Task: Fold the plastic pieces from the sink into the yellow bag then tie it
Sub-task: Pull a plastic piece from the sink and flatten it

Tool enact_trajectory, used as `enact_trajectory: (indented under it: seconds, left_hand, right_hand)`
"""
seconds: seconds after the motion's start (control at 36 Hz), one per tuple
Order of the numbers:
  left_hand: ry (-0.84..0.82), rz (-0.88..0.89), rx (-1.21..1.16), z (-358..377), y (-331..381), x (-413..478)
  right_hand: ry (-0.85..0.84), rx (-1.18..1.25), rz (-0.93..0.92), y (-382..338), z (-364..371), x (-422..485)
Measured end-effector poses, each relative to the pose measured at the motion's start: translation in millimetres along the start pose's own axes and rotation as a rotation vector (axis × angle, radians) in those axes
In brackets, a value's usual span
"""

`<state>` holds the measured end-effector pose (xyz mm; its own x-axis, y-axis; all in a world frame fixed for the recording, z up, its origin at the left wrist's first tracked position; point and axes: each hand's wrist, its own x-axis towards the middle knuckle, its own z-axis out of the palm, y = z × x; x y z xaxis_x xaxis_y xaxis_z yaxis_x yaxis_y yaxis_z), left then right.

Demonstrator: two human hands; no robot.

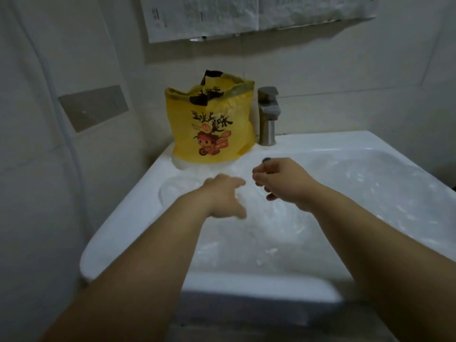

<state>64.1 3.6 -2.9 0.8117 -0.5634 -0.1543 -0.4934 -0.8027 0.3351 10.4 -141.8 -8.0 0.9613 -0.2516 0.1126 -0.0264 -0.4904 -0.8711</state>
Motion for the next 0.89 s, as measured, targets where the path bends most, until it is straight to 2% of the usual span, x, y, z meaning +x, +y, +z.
enact_trajectory:
  seconds: [0.06, 0.08, 0.17, 0.25, 0.33, 0.42, 0.47, 0.5, 0.56, 0.61, 0.67, 0.72, 0.78, 0.83, 0.89]
  left_hand:
    - [-0.125, -0.075, 0.172, 16.7, -2.8, -1.1]
    - [-0.117, -0.107, 0.231, 25.7, -3.6, -0.4]
    - [0.08, -0.149, 0.323, 40.2, -10.2, 3.9]
    - [0.326, -0.094, 0.119, 34.5, -7.9, 12.1]
    - [0.508, 0.055, -0.365, 22.1, 7.6, 16.6]
    - [0.461, 0.227, -0.675, 15.1, 23.7, 16.6]
    - [0.449, 0.272, -0.812, 15.8, 27.5, 16.8]
    - [0.478, 0.274, -0.836, 17.2, 25.9, 16.0]
    - [0.601, 0.231, -0.722, 23.9, 16.5, 19.9]
    - [0.676, 0.168, -0.529, 25.9, 3.7, 23.3]
    - [0.709, 0.088, -0.567, 20.8, -4.9, 22.8]
    - [0.679, 0.043, -0.801, 15.6, -10.2, 22.0]
    - [0.559, 0.077, -0.952, 16.3, -10.9, 20.1]
    - [0.498, 0.109, -0.925, 21.1, -11.3, 19.9]
    - [0.511, 0.118, -0.85, 25.1, -11.2, 21.9]
  right_hand:
    - [-0.022, -0.051, 0.032, 12.0, 5.5, -4.8]
    - [-0.045, -0.082, 0.049, 18.1, 6.9, -6.7]
    - [-0.142, -0.234, 0.057, 23.7, 7.7, -8.9]
    - [-0.195, -0.146, 0.097, 23.5, 7.4, -7.9]
    - [-0.272, 0.121, 0.115, 19.7, 6.1, -7.6]
    - [-0.302, 0.408, 0.014, 13.0, 0.2, -6.0]
    - [-0.215, 0.561, -0.014, 11.4, -4.0, -2.6]
    - [-0.154, 0.643, 0.003, 11.3, -6.7, 0.2]
    - [-0.064, 0.796, 0.033, 14.0, -15.1, 6.6]
    - [-0.074, 0.874, 0.0, 14.2, -22.4, 10.3]
    - [-0.142, 0.939, -0.026, 16.1, -25.6, 11.5]
    - [-0.19, 0.97, -0.025, 17.3, -25.2, 10.9]
    - [-0.211, 0.959, -0.009, 19.0, -23.9, 9.6]
    - [-0.221, 0.902, 0.015, 18.3, -22.8, 6.6]
    - [-0.242, 0.837, 0.026, 16.8, -22.4, 0.7]
